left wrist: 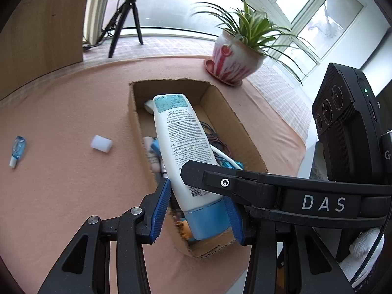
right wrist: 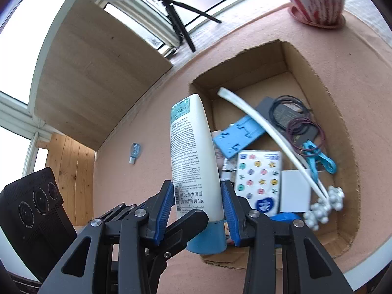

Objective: Organize objects
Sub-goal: 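Lift the lotion tube with the right gripper and drop it into the box, then grasp the small blue bottle with the left gripper while the right gripper grasps the white cap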

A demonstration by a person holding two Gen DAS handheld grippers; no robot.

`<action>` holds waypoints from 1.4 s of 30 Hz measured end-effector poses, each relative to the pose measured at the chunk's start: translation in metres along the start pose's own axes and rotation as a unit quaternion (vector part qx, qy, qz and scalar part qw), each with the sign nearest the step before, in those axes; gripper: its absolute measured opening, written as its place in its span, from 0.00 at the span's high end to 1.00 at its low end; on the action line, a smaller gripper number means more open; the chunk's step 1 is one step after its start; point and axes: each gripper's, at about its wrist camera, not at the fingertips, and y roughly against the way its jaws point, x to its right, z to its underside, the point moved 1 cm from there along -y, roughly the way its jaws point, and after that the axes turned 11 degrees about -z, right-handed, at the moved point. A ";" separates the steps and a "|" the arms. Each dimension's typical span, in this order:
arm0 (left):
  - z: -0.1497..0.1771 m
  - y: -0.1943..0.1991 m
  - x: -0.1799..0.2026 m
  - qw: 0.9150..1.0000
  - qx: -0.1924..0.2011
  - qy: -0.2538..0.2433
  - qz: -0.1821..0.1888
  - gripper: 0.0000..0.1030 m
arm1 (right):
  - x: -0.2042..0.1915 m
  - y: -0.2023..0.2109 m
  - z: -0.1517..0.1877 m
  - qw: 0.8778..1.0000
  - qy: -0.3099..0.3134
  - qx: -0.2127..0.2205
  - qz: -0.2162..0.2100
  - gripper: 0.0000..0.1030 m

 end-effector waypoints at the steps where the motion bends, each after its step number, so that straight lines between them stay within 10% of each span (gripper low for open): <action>1: 0.000 -0.002 0.004 1.000 -0.002 -0.003 0.002 0.54 | 0.003 0.002 0.000 1.000 -0.002 0.000 0.000 0.64; 14: 0.002 -0.012 0.009 0.999 -0.016 -0.026 -0.025 0.52 | 0.009 0.016 -0.004 0.999 0.027 0.014 0.042 0.54; 29: 0.013 0.015 -0.109 0.993 -0.008 0.069 -0.090 0.52 | -0.031 -0.008 -0.001 0.995 0.097 -0.024 0.016 0.54; 42: -0.003 0.022 -0.204 0.977 -0.017 0.105 -0.186 0.52 | -0.096 -0.088 -0.015 0.953 0.263 -0.134 0.068 0.54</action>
